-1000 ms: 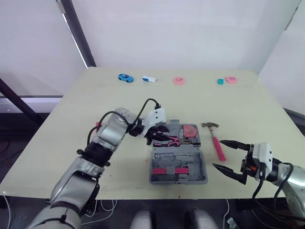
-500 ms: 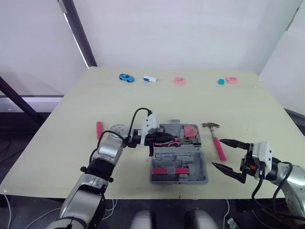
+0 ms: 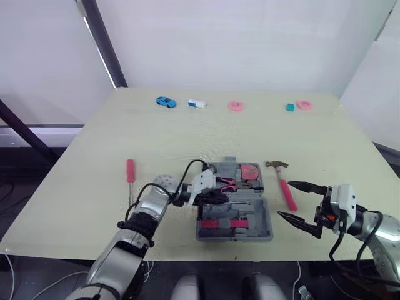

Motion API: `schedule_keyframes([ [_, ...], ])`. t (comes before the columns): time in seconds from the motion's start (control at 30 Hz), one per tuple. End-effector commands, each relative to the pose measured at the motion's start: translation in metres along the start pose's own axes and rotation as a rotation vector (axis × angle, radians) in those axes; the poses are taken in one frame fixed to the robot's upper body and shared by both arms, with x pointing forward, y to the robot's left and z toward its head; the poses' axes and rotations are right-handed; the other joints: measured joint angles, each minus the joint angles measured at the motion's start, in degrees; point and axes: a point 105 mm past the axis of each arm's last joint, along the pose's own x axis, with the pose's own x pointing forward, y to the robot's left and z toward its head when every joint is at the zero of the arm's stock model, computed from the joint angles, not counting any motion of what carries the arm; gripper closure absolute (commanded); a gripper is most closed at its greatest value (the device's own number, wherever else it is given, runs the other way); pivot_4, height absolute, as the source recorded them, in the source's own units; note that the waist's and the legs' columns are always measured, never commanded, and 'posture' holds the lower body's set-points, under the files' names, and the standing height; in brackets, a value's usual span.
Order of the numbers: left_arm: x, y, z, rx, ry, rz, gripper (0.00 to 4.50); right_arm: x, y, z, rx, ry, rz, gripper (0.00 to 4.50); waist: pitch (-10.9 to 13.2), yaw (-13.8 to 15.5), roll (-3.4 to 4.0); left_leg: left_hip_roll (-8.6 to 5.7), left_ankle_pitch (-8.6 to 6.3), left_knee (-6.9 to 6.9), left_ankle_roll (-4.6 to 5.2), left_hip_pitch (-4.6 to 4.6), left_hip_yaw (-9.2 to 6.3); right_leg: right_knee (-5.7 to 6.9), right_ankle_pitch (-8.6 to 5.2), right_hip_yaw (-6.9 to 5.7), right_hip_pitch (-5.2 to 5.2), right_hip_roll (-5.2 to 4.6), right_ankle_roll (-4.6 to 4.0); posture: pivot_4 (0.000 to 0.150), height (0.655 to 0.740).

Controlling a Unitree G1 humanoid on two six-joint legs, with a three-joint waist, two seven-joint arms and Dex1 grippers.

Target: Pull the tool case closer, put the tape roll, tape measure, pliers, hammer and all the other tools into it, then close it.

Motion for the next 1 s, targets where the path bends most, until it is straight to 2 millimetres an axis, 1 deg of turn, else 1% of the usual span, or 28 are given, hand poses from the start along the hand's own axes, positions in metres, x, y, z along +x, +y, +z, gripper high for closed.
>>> schedule_keyframes([
  [0.03,0.003,-0.003,-0.011,0.023,0.056,-0.019,4.35,-0.002,0.0,0.01,-0.034,-0.027,-0.003,0.0,0.0,0.0,0.01,0.0,0.0,0.0,0.0,0.0,0.0,0.0,0.0,0.0,0.0,0.0,0.0,0.15,0.74],
  [0.13,0.007,0.0,-0.019,-0.009,0.075,0.014,4.35,-0.002,0.0,0.01,-0.035,-0.027,-0.006,0.0,0.0,0.1,0.01,0.0,0.0,0.01,0.0,0.02,0.01,0.0,0.0,0.0,0.03,-0.01,0.0,0.15,0.74],
  [0.3,0.009,-0.008,-0.033,-0.024,0.12,-0.01,4.35,-0.001,0.0,0.009,-0.033,-0.025,-0.004,0.0,-0.1,0.3,0.06,0.0,0.0,0.02,0.0,0.18,0.0,0.0,0.02,0.0,0.17,-0.01,0.04,0.15,0.74],
  [0.37,0.008,-0.008,-0.03,-0.038,0.088,-0.001,4.35,-0.002,0.0,0.01,-0.033,-0.025,-0.005,0.0,-0.1,0.2,0.11,0.0,0.0,0.02,0.0,0.21,0.0,0.0,0.03,0.0,0.2,-0.01,0.05,0.15,0.74],
  [0.5,0.001,0.001,-0.004,-0.052,-0.058,0.042,4.35,-0.002,-0.002,0.01,-0.022,-0.039,-0.018,0.0,-0.1,0.2,0.12,0.0,0.0,0.02,0.0,0.26,0.0,0.0,0.02,-0.01,0.24,-0.01,0.05,0.15,0.74],
  [0.6,-0.014,0.01,0.023,-0.015,-0.199,0.111,4.35,-0.005,-0.004,0.011,-0.008,-0.054,-0.043,0.0,-0.1,-0.3,0.11,0.01,0.0,0.02,0.0,0.2,0.0,0.0,0.03,-0.01,0.2,-0.01,0.04,0.15,0.74],
  [0.67,-0.028,0.018,0.034,-0.015,-0.251,0.187,4.35,-0.009,-0.007,0.011,0.005,-0.062,-0.065,0.0,-0.1,-0.2,0.1,0.02,0.0,0.01,0.0,0.15,-0.01,0.0,0.03,-0.01,0.16,-0.01,0.04,0.15,0.74],
  [0.73,-0.048,0.022,0.04,-0.044,-0.299,0.266,4.35,-0.016,-0.01,0.009,0.022,-0.064,-0.092,0.0,-0.1,-0.2,0.1,0.02,0.0,0.01,0.01,0.11,-0.02,-0.01,0.03,-0.03,0.15,-0.02,0.05,0.15,0.74],
  [0.77,-0.057,0.023,0.041,-0.058,-0.315,0.304,4.35,-0.019,-0.011,0.008,0.029,-0.062,-0.105,0.0,-0.1,-0.3,0.1,0.02,0.0,0.01,0.0,0.11,-0.02,-0.02,0.03,-0.03,0.15,-0.02,0.05,0.15,0.74],
  [0.83,-0.077,0.019,0.036,-0.107,-0.327,0.373,4.35,-0.028,-0.013,0.002,0.049,-0.052,-0.155,0.0,-0.1,-0.6,0.11,0.04,-0.01,-0.03,0.01,0.13,0.0,-0.03,0.03,-0.01,0.14,-0.02,0.05,0.15,0.74],
  [1.0,-0.123,0.006,0.015,-0.2,-0.283,0.507,4.35,-0.054,-0.017,-0.017,0.066,0.004,-0.287,0.0,-0.1,-0.4,0.14,0.09,-0.01,-0.11,0.01,0.18,0.02,-0.03,0.01,-0.02,0.13,-0.03,0.02,0.15,0.74],
])
